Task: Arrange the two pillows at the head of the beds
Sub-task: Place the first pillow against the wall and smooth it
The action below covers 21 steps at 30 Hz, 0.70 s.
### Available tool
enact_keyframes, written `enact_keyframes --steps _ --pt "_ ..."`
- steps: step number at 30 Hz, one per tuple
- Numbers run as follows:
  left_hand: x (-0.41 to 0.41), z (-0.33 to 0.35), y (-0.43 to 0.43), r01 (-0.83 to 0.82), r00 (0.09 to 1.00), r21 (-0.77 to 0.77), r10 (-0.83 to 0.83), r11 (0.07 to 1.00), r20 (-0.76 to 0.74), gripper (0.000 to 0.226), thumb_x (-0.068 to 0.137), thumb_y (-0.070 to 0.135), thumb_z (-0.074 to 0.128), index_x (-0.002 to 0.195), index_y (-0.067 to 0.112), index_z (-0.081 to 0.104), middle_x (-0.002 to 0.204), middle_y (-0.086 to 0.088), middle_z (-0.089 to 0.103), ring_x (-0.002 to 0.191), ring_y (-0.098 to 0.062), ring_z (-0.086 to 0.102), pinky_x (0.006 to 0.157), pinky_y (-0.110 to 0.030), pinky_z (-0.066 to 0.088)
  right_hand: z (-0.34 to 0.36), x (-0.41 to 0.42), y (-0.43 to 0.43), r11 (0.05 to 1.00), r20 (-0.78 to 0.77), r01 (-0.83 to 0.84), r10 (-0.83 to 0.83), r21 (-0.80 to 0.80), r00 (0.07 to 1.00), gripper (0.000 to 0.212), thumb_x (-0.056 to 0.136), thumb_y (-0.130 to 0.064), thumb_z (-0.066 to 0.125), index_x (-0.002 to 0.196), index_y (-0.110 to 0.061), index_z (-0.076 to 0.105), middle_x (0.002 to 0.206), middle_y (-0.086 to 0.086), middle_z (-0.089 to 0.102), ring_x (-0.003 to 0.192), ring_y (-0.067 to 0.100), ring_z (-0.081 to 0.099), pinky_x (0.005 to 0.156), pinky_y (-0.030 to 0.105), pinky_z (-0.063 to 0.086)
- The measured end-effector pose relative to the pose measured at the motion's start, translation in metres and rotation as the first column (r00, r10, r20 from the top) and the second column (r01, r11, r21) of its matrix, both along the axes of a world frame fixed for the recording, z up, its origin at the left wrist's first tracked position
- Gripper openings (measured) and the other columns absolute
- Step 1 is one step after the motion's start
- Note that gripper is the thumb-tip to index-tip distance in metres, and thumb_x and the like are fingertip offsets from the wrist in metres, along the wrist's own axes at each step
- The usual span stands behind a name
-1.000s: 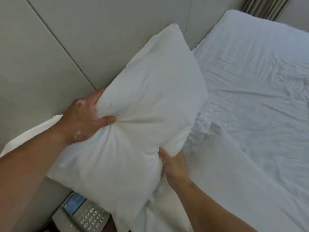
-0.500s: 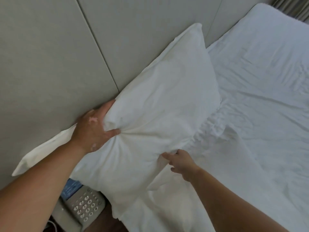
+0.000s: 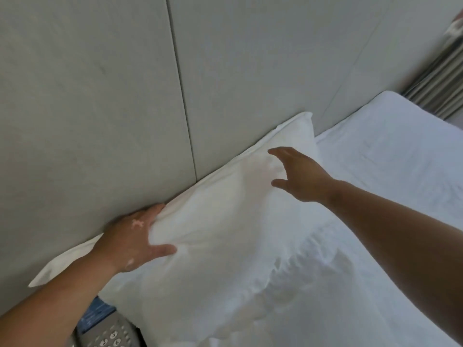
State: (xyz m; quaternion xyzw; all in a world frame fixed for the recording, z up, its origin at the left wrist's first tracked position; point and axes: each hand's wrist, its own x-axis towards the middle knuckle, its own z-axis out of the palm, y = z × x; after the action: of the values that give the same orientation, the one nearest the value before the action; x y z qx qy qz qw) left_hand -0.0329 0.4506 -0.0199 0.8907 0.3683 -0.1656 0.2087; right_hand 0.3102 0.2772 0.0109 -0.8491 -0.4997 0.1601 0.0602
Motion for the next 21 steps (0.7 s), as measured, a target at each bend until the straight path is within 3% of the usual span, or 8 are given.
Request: enact_keyframes --steps 3,7,10,14,16,18,21 --pt "-0.014 -0.006 0.003 -0.021 0.999 0.034 0.022 0.999 -0.025 0.15 0.036 0.109 0.027 0.165 0.031 0.028 0.161 0.005 0.053 0.144 -0.021 0.054 0.114 -0.032 0.043 0.005 0.028 0.041 0.988 0.097 -0.12 0.129 -0.096 0.987 0.085 0.092 -0.035 0.073 0.162 -0.024 0.028 0.17 -0.002 0.026 0.156 0.021 0.021 0.121 0.044 0.03" --pt "-0.031 -0.016 0.01 -0.055 0.997 0.109 0.06 0.992 -0.041 0.149 0.029 0.113 0.012 0.153 0.036 0.045 0.139 0.007 0.07 0.13 -0.021 0.065 0.094 -0.029 0.046 -0.004 0.051 0.076 0.948 0.14 -0.145 0.191 -0.284 0.972 0.097 0.08 -0.041 0.082 0.161 -0.03 0.03 0.17 -0.004 0.026 0.156 0.022 0.02 0.117 0.052 0.033" --pt "-0.039 -0.028 0.011 -0.102 0.992 0.109 0.109 0.989 -0.056 0.142 0.033 0.114 0.019 0.149 0.038 0.049 0.137 0.008 0.07 0.126 -0.021 0.066 0.098 -0.032 0.049 -0.014 0.061 0.084 0.919 0.137 -0.126 0.189 -0.373 0.972 0.107 0.069 -0.045 0.088 0.159 -0.031 0.032 0.164 -0.005 0.036 0.152 0.024 0.03 0.112 0.056 0.037" --pt "-0.041 -0.034 0.004 -0.176 0.984 0.052 0.178 0.983 -0.032 0.125 0.042 0.104 0.043 0.148 0.038 0.049 0.136 0.004 0.07 0.126 -0.023 0.065 0.099 -0.035 0.05 -0.03 0.067 0.085 0.907 0.185 -0.052 0.141 -0.418 0.973 0.111 0.059 -0.052 0.09 0.154 -0.034 0.037 0.145 -0.004 0.056 0.137 0.027 0.042 0.1 0.052 0.042" --pt "-0.038 -0.034 0.002 -0.203 0.979 0.018 0.204 0.979 -0.025 0.118 0.045 0.099 0.048 0.145 0.036 0.05 0.135 0.002 0.072 0.124 -0.024 0.067 0.096 -0.035 0.052 -0.039 0.063 0.084 0.883 0.221 -0.026 0.145 -0.468 0.964 0.1 0.064 -0.056 0.086 0.151 -0.036 0.042 0.14 -0.004 0.058 0.133 0.028 0.044 0.097 0.05 0.038" --pt "-0.038 -0.035 0.003 -0.233 0.972 -0.021 0.232 0.972 -0.039 0.112 0.045 0.096 0.052 0.138 0.033 0.054 0.133 0.001 0.072 0.122 -0.025 0.068 0.096 -0.036 0.053 -0.047 0.056 0.082 0.866 0.252 -0.019 0.167 -0.499 0.953 0.073 0.071 -0.057 0.081 0.138 -0.04 0.058 0.128 -0.005 0.063 0.128 0.027 0.047 0.093 0.049 0.035" --pt "-0.04 -0.036 0.003 -0.249 0.968 -0.034 0.248 0.968 -0.048 0.091 0.058 0.082 0.075 0.128 0.027 0.063 0.132 -0.003 0.074 0.121 -0.028 0.068 0.096 -0.037 0.054 -0.054 0.046 0.071 0.906 0.316 0.029 0.118 -0.423 0.941 0.043 0.079 -0.055 0.076 0.119 -0.04 0.069 0.116 -0.008 0.067 0.121 0.024 0.05 0.09 0.046 0.034"
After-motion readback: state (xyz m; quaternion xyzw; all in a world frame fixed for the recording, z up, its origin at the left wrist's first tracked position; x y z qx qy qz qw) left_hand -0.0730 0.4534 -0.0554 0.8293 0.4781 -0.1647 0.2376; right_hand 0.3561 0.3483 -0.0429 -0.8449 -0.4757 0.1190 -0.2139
